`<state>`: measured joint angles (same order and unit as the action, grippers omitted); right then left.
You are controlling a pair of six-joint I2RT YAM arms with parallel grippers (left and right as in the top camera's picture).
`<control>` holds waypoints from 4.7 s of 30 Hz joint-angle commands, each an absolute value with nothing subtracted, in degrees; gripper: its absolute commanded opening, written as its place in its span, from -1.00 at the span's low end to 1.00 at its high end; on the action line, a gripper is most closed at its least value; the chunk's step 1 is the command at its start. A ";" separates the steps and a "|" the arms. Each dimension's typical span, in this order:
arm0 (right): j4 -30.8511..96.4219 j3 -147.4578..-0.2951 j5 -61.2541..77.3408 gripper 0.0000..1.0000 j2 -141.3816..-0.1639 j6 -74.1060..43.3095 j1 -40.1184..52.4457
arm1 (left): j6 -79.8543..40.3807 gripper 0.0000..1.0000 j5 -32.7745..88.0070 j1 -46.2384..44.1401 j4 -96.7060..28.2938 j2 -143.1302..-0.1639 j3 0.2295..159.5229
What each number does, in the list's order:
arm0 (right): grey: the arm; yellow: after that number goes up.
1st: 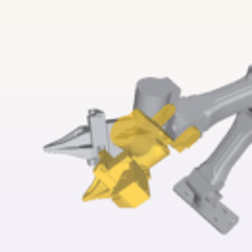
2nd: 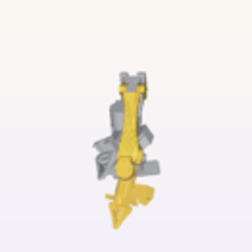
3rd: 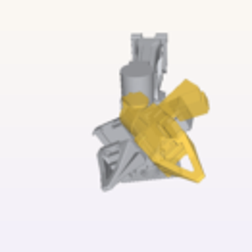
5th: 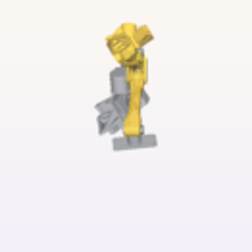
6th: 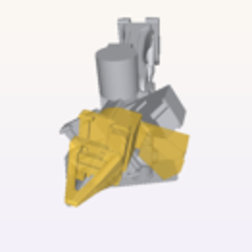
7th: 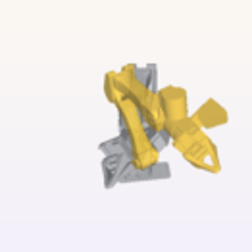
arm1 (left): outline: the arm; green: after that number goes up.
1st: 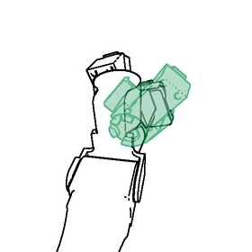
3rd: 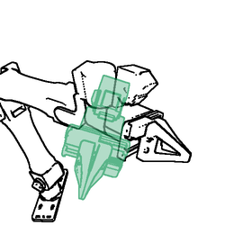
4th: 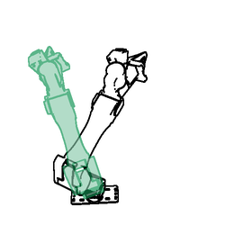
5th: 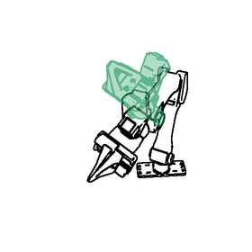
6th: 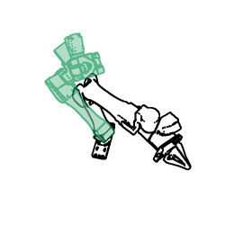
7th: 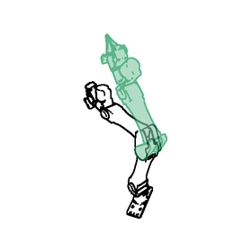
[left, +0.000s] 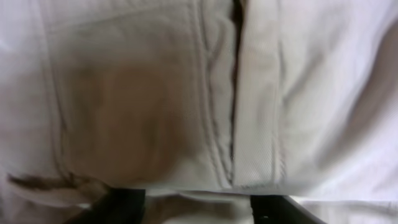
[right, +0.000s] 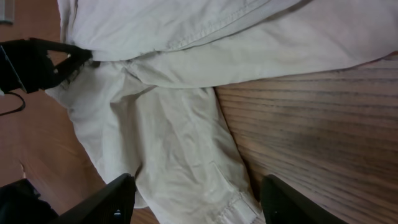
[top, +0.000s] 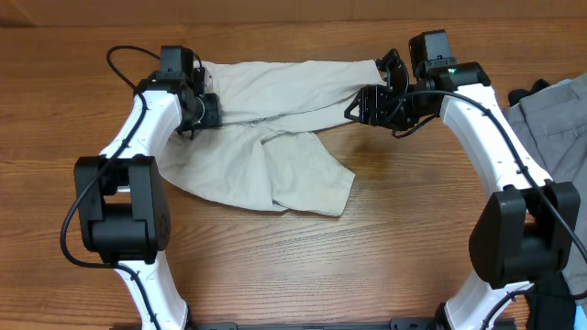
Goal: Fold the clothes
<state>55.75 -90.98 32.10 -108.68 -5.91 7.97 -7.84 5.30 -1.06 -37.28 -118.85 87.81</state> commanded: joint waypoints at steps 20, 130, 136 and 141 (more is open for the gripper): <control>62.67 -92.20 27.59 0.53 -107.26 -4.47 7.97 | -10.39 0.18 5.37 2.24 -34.26 -119.02 115.35; 69.34 -87.39 31.70 1.00 -104.49 -4.36 -14.55 | 10.37 -0.50 21.15 9.82 -70.30 -118.65 90.63; 73.54 -83.72 33.61 1.00 -101.06 -1.85 -17.41 | 12.03 -0.60 22.52 9.80 -75.57 -110.65 97.30; 74.54 -78.39 32.27 1.00 -93.06 -1.91 -17.39 | 9.85 -0.39 20.01 9.67 -76.25 -98.85 97.60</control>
<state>74.48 -80.62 31.68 -99.94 -3.07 -17.37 10.72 20.71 9.78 -75.48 -107.22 95.37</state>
